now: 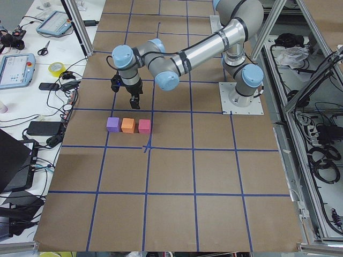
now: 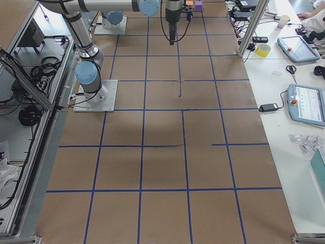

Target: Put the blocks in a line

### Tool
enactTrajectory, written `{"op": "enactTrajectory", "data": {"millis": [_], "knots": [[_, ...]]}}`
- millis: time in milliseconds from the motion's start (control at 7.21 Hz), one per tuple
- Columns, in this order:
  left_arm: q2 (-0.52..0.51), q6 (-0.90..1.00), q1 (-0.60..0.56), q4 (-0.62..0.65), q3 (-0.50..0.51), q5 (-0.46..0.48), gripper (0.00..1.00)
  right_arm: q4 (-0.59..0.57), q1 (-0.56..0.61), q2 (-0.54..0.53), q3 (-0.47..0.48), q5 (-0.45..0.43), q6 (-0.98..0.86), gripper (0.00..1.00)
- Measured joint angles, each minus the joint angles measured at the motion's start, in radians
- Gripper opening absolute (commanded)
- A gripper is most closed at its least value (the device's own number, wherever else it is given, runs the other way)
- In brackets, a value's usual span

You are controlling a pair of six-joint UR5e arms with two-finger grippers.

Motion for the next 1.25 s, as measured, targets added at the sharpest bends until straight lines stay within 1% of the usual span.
{"op": "enactTrajectory", "data": {"millis": [139,277,416,555,832,971,1110,1249], "knots": [[0.077,-0.009,0.000,-0.063,-0.001,0.001,1.00,0.000,0.000,0.000,0.000,0.000,0.000,1.00],[0.130,-0.030,-0.002,-0.099,0.000,0.001,1.00,0.000,0.000,0.000,0.000,0.000,0.000,1.00],[0.153,-0.106,-0.020,-0.112,0.004,-0.004,1.00,-0.001,0.000,0.001,0.000,0.000,0.000,1.00],[0.157,-0.234,-0.082,-0.113,0.017,-0.008,1.00,-0.001,0.000,0.001,0.000,0.000,0.000,1.00],[0.154,-0.494,-0.310,-0.108,0.045,0.023,1.00,-0.004,0.000,0.001,0.000,0.000,0.000,1.00],[0.153,-0.567,-0.421,-0.093,0.044,0.056,1.00,-0.005,0.000,0.002,0.000,-0.001,0.000,1.00],[0.153,-0.596,-0.498,-0.067,0.037,0.076,1.00,-0.005,0.000,0.002,0.000,-0.002,0.000,1.00],[0.153,-0.604,-0.535,-0.049,0.030,0.063,1.00,-0.006,0.000,0.002,0.000,-0.003,0.000,1.00]]}}
